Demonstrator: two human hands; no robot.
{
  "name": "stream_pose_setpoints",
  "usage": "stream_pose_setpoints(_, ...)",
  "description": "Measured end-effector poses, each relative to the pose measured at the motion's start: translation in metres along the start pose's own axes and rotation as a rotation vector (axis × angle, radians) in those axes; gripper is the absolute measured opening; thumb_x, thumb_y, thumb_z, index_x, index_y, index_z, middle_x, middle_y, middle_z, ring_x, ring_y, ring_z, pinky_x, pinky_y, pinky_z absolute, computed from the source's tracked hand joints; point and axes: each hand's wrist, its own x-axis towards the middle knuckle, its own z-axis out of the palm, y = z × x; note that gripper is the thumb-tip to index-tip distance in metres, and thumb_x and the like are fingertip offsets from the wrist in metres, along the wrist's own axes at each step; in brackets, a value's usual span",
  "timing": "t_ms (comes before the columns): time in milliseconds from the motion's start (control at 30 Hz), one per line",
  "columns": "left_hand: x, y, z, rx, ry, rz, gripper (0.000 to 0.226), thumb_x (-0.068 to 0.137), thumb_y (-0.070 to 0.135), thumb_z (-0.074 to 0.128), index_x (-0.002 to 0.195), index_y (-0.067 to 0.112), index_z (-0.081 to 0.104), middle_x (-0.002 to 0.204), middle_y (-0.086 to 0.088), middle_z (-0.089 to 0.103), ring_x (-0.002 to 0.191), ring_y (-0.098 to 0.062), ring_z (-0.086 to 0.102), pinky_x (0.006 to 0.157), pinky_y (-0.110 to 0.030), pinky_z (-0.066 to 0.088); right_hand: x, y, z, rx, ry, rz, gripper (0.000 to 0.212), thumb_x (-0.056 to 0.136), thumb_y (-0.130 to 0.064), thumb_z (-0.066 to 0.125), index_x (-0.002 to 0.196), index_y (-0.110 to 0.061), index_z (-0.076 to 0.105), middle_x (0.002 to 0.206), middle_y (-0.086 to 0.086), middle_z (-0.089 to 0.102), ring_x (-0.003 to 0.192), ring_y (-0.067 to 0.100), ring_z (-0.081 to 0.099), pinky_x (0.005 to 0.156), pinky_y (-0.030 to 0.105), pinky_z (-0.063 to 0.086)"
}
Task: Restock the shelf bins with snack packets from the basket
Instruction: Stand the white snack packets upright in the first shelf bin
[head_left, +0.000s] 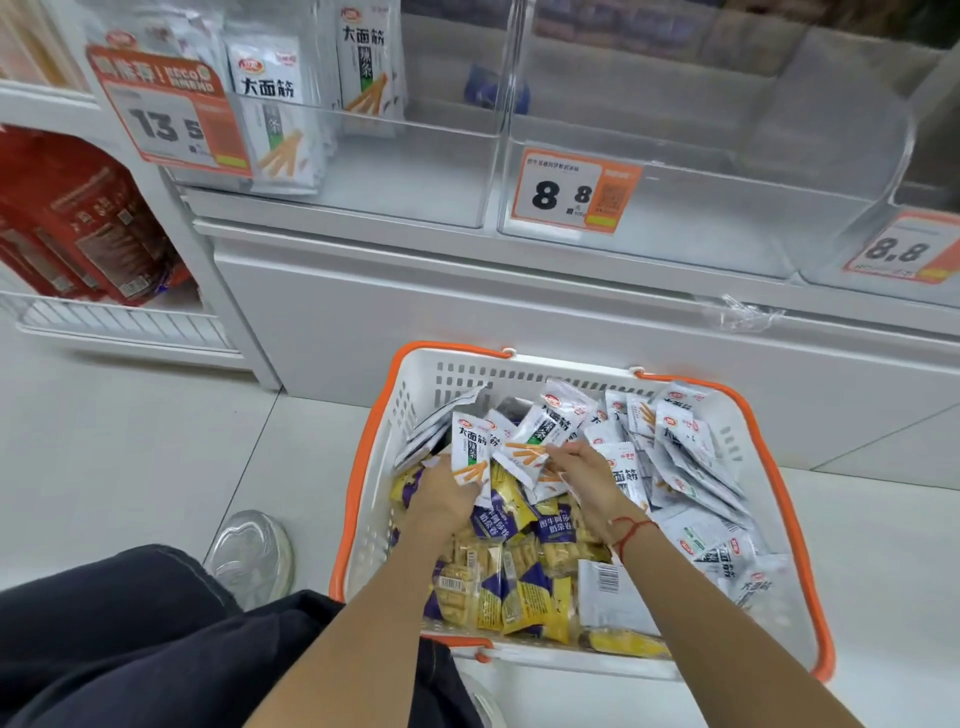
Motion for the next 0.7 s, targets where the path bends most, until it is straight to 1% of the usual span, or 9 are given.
stream_pose_setpoints(133, -0.011, 0.013, -0.012, -0.359, -0.025, -0.078, 0.035, 0.096, 0.024, 0.055, 0.127, 0.008, 0.057, 0.111, -0.013, 0.065, 0.095, -0.029, 0.061, 0.067, -0.030, 0.044, -0.008, -0.003, -0.018, 0.078, -0.084, 0.046, 0.012, 0.089, -0.017, 0.064, 0.089, -0.009, 0.055, 0.090, 0.004, 0.060, 0.079, 0.015, 0.058, 0.077, 0.024, 0.046)
stream_pose_setpoints(267, -0.023, 0.025, -0.020, -0.347, -0.131, -0.035, 0.040, 0.097, 0.021, 0.055, 0.134, 0.007, 0.050, 0.132, -0.010, 0.056, 0.106, -0.022, 0.055, 0.080, -0.028, 0.046, -0.024, -0.004, -0.025, 0.085, -0.250, 0.066, 0.032, 0.094, -0.013, 0.057, 0.125, -0.015, 0.049, 0.108, 0.009, 0.064, 0.095, 0.017, 0.059, 0.090, 0.026, 0.048)
stream_pose_setpoints(333, -0.031, 0.032, -0.020, -0.365, -0.243, -0.012, 0.039, 0.094, 0.012, 0.058, 0.133, 0.011, 0.050, 0.126, -0.004, 0.058, 0.103, -0.018, 0.057, 0.071, -0.023, 0.051, -0.033, -0.007, -0.024, 0.006, -0.284, 0.067, 0.013, 0.098, -0.015, 0.050, 0.106, -0.011, 0.058, 0.096, 0.004, 0.065, 0.083, 0.009, 0.059, 0.077, 0.018, 0.050)
stream_pose_setpoints(367, -0.035, 0.034, -0.019, -0.395, -0.296, -0.022, 0.043, 0.093, 0.007, 0.059, 0.133, 0.015, 0.048, 0.125, -0.003, 0.059, 0.102, -0.017, 0.060, 0.068, -0.024, 0.055, -0.037, -0.010, -0.023, -0.019, -0.268, 0.073, 0.011, 0.099, -0.015, 0.047, 0.099, -0.010, 0.057, 0.090, 0.000, 0.063, 0.084, 0.008, 0.057, 0.079, 0.019, 0.050)
stream_pose_setpoints(467, -0.043, 0.037, -0.015, -0.379, -0.399, -0.074, 0.045, 0.094, 0.006, 0.051, 0.135, 0.020, 0.042, 0.112, -0.003, 0.060, 0.095, -0.021, 0.063, 0.069, -0.030, 0.056, -0.038, -0.007, -0.017, -0.138, -0.183, 0.038, 0.029, 0.100, -0.023, 0.045, 0.124, -0.008, 0.051, 0.126, 0.001, 0.053, 0.118, 0.016, 0.047, 0.095, 0.036, 0.041)
stream_pose_setpoints(533, -0.050, 0.040, -0.013, -0.380, -0.442, -0.106, 0.036, 0.097, 0.016, 0.043, 0.133, 0.014, 0.042, 0.100, -0.002, 0.057, 0.087, -0.021, 0.062, 0.075, -0.032, 0.055, -0.039, -0.003, -0.012, -0.218, -0.176, -0.025, 0.033, 0.100, -0.025, 0.044, 0.129, -0.012, 0.051, 0.128, 0.006, 0.051, 0.113, 0.021, 0.051, 0.084, 0.028, 0.042)
stream_pose_setpoints(600, -0.052, 0.043, -0.011, -0.386, -0.430, -0.121, 0.040, 0.099, 0.035, 0.042, 0.133, 0.015, 0.040, 0.111, -0.003, 0.056, 0.092, -0.022, 0.061, 0.081, -0.034, 0.053, -0.042, 0.003, -0.005, -0.239, -0.176, -0.094, 0.023, 0.101, -0.022, 0.043, 0.116, -0.012, 0.058, 0.102, 0.009, 0.059, 0.086, 0.014, 0.054, 0.068, 0.020, 0.040)
stream_pose_setpoints(633, -0.054, 0.044, -0.010, -0.371, -0.403, -0.115, 0.051, 0.098, 0.046, 0.042, 0.139, 0.016, 0.036, 0.124, -0.005, 0.054, 0.099, -0.023, 0.060, 0.083, -0.036, 0.053, -0.045, 0.004, -0.003, -0.246, -0.173, -0.121, 0.025, 0.101, -0.021, 0.043, 0.118, -0.010, 0.057, 0.097, 0.007, 0.060, 0.083, 0.012, 0.052, 0.066, 0.018, 0.039)
stream_pose_setpoints(700, -0.048, 0.041, -0.006, -0.311, -0.330, -0.069, 0.067, 0.094, 0.059, 0.039, 0.148, 0.021, 0.026, 0.144, -0.007, 0.044, 0.110, -0.027, 0.059, 0.089, -0.041, 0.052, -0.052, 0.002, 0.001, -0.265, -0.171, -0.157, 0.039, 0.100, -0.021, 0.045, 0.135, -0.006, 0.048, 0.117, 0.008, 0.061, 0.098, 0.012, 0.054, 0.078, 0.021, 0.041)
